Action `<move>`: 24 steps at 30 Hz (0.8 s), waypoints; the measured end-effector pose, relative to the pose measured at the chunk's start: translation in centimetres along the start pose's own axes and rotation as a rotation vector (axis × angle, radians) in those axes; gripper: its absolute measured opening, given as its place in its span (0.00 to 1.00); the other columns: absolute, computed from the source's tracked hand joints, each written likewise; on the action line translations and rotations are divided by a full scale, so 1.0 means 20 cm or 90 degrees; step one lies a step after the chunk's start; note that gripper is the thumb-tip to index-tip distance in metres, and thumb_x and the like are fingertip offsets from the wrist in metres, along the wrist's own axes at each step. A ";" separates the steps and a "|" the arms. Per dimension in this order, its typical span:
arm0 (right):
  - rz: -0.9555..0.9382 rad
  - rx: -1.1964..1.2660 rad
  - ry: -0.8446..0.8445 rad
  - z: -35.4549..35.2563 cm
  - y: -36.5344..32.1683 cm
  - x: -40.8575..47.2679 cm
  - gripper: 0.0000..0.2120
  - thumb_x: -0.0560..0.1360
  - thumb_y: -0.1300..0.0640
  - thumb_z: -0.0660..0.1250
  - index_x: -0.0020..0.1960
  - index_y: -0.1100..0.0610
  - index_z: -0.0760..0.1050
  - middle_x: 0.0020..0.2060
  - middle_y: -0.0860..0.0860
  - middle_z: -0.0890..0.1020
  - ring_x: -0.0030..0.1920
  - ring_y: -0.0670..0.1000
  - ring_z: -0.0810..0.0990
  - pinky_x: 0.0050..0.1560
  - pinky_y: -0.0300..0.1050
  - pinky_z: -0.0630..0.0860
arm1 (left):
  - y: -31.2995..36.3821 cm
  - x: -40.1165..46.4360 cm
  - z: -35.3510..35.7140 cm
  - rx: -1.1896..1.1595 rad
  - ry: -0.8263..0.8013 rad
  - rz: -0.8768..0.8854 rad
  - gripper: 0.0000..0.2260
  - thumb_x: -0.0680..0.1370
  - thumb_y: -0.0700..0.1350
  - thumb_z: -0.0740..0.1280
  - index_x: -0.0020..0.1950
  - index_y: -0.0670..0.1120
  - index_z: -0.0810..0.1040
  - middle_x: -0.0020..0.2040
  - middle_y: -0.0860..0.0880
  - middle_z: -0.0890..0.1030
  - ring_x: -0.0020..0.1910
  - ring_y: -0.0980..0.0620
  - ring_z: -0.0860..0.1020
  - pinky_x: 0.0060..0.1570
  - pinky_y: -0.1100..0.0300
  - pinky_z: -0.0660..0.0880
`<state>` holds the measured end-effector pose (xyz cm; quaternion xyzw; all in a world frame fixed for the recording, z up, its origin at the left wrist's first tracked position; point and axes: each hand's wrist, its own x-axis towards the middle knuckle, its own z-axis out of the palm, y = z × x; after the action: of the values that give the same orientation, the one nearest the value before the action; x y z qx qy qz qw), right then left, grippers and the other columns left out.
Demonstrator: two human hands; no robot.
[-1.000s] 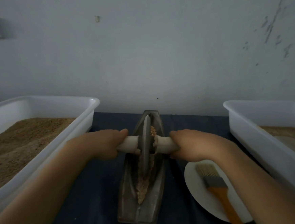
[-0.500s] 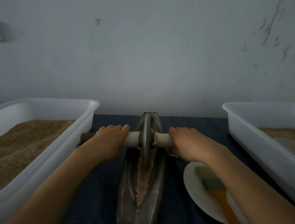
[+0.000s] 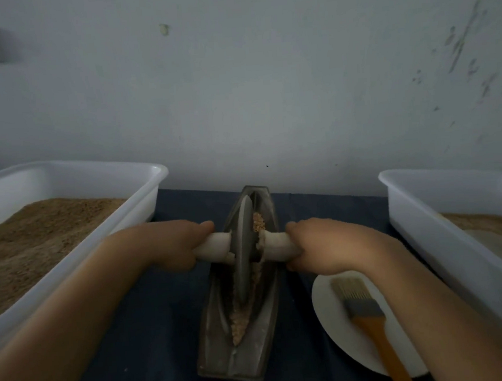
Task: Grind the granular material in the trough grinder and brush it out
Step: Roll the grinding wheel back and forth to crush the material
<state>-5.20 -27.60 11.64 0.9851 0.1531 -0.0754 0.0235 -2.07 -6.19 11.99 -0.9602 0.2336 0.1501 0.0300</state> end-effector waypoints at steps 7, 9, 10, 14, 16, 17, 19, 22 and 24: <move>0.019 -0.078 0.286 0.13 0.09 0.15 0.12 0.75 0.54 0.63 0.56 0.56 0.68 0.53 0.52 0.75 0.52 0.54 0.73 0.44 0.45 0.60 | -0.04 0.18 0.10 0.074 0.285 -0.035 0.16 0.76 0.42 0.63 0.62 0.48 0.63 0.59 0.47 0.73 0.57 0.48 0.72 0.56 0.55 0.67; 0.024 -0.088 0.328 0.15 0.09 0.16 0.12 0.75 0.54 0.64 0.56 0.56 0.68 0.52 0.53 0.75 0.52 0.54 0.72 0.45 0.46 0.60 | -0.04 0.21 0.13 0.082 0.396 -0.034 0.15 0.75 0.43 0.64 0.60 0.49 0.64 0.57 0.49 0.73 0.56 0.49 0.72 0.56 0.56 0.66; 0.025 -0.087 0.336 0.16 0.08 0.16 0.12 0.75 0.54 0.64 0.56 0.56 0.68 0.52 0.53 0.75 0.51 0.54 0.72 0.45 0.47 0.61 | -0.04 0.21 0.14 0.079 0.425 -0.032 0.15 0.75 0.43 0.64 0.59 0.50 0.65 0.56 0.50 0.73 0.55 0.50 0.71 0.55 0.56 0.66; 0.018 -0.084 0.271 0.13 0.08 0.12 0.11 0.77 0.54 0.62 0.56 0.57 0.67 0.53 0.54 0.75 0.52 0.54 0.73 0.44 0.45 0.61 | -0.04 0.19 0.13 0.092 0.376 -0.012 0.17 0.76 0.44 0.65 0.62 0.50 0.64 0.58 0.50 0.73 0.57 0.50 0.71 0.59 0.55 0.66; 0.013 -0.054 0.193 0.10 0.06 0.08 0.10 0.77 0.55 0.61 0.56 0.57 0.67 0.53 0.54 0.75 0.51 0.54 0.74 0.43 0.44 0.61 | -0.04 0.15 0.10 0.103 0.303 0.000 0.18 0.76 0.44 0.64 0.64 0.50 0.63 0.60 0.50 0.73 0.59 0.50 0.72 0.58 0.56 0.66; 0.010 -0.030 0.147 0.08 0.05 0.06 0.10 0.77 0.55 0.61 0.57 0.58 0.67 0.53 0.54 0.76 0.50 0.53 0.74 0.42 0.44 0.62 | -0.04 0.13 0.08 0.092 0.252 0.006 0.19 0.76 0.44 0.65 0.65 0.50 0.62 0.61 0.50 0.73 0.59 0.51 0.72 0.58 0.57 0.67; -0.004 0.006 0.048 0.02 0.02 0.00 0.14 0.78 0.53 0.62 0.59 0.58 0.67 0.53 0.54 0.76 0.47 0.50 0.73 0.37 0.40 0.65 | -0.03 0.06 0.04 0.046 0.129 0.013 0.21 0.76 0.43 0.65 0.66 0.51 0.62 0.62 0.50 0.73 0.59 0.51 0.72 0.56 0.58 0.68; -0.044 0.023 -0.068 -0.05 -0.01 -0.09 0.14 0.76 0.49 0.65 0.57 0.57 0.70 0.43 0.49 0.74 0.39 0.46 0.71 0.31 0.35 0.63 | -0.03 -0.03 -0.01 0.019 -0.023 0.030 0.21 0.75 0.43 0.67 0.65 0.52 0.64 0.58 0.51 0.73 0.56 0.53 0.73 0.52 0.61 0.68; -0.057 0.033 -0.099 -0.08 -0.02 -0.13 0.12 0.76 0.48 0.65 0.52 0.55 0.70 0.38 0.47 0.72 0.37 0.44 0.71 0.31 0.36 0.65 | -0.03 -0.07 -0.03 0.013 -0.060 0.051 0.19 0.75 0.44 0.68 0.62 0.53 0.65 0.53 0.53 0.73 0.52 0.55 0.72 0.49 0.62 0.67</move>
<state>-7.47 -27.76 13.65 0.9686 0.1928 -0.1568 0.0065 -2.76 -5.15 12.94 -0.9417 0.2715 0.1938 0.0448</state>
